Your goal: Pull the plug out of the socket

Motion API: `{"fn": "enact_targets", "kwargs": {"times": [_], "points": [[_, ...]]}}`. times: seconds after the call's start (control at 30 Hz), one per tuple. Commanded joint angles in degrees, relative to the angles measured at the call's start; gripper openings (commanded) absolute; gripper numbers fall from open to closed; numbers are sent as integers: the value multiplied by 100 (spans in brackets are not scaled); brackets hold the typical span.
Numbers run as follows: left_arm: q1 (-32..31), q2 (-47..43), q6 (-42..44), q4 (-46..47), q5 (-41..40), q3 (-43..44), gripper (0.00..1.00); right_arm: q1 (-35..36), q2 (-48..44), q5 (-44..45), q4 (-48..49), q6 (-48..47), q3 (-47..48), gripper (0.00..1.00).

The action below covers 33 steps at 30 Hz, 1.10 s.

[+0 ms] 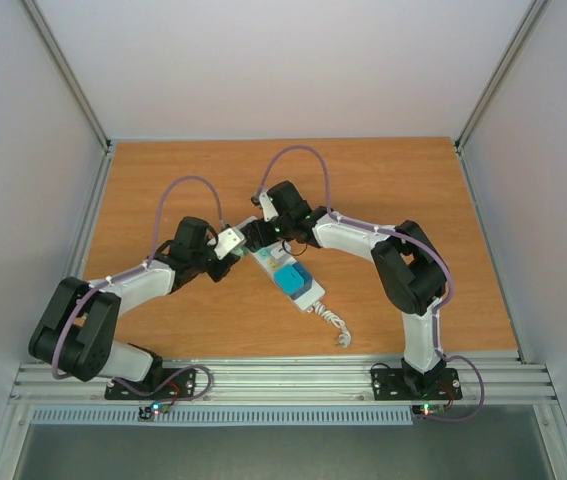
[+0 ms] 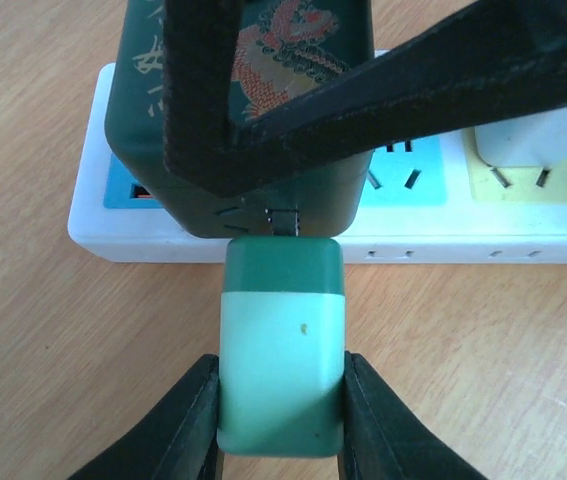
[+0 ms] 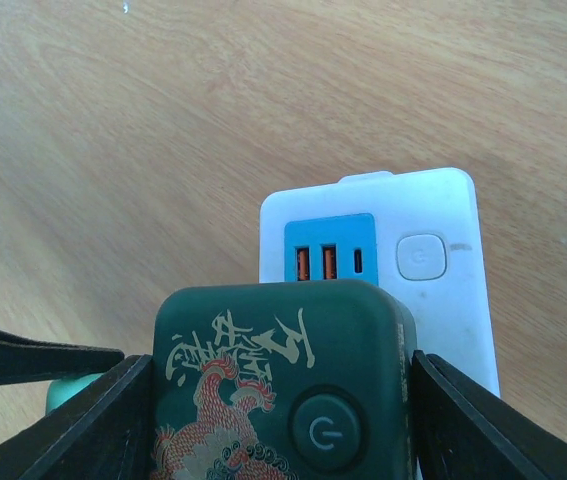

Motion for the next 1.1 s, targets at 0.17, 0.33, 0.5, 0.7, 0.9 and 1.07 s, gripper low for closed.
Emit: {"fn": "enact_targets", "kwargs": {"times": [0.17, 0.33, 0.5, 0.7, 0.9, 1.07], "points": [[-430, 188, 118, -240, 328, 434, 16, -507, 200, 1343, -593, -427, -567, 37], [-430, 239, 137, -314, 410, 564, 15, -682, -64, 1228, -562, -495, -971, 37], [-421, 143, 113, -297, 633, 548, 16, -956, -304, 1004, -634, -614, -1163, 37], [-438, 243, -185, -163, 1100, 885, 16, -1218, -496, 847, -642, -750, -1362, 37], [-465, 700, -615, 96, 1559, 1368, 16, -1517, -732, 358, -731, -727, -1412, 40], [-456, 1045, -940, 191, 1722, 1771, 16, -1618, -1091, -210, -882, -655, -1285, 53]]}}
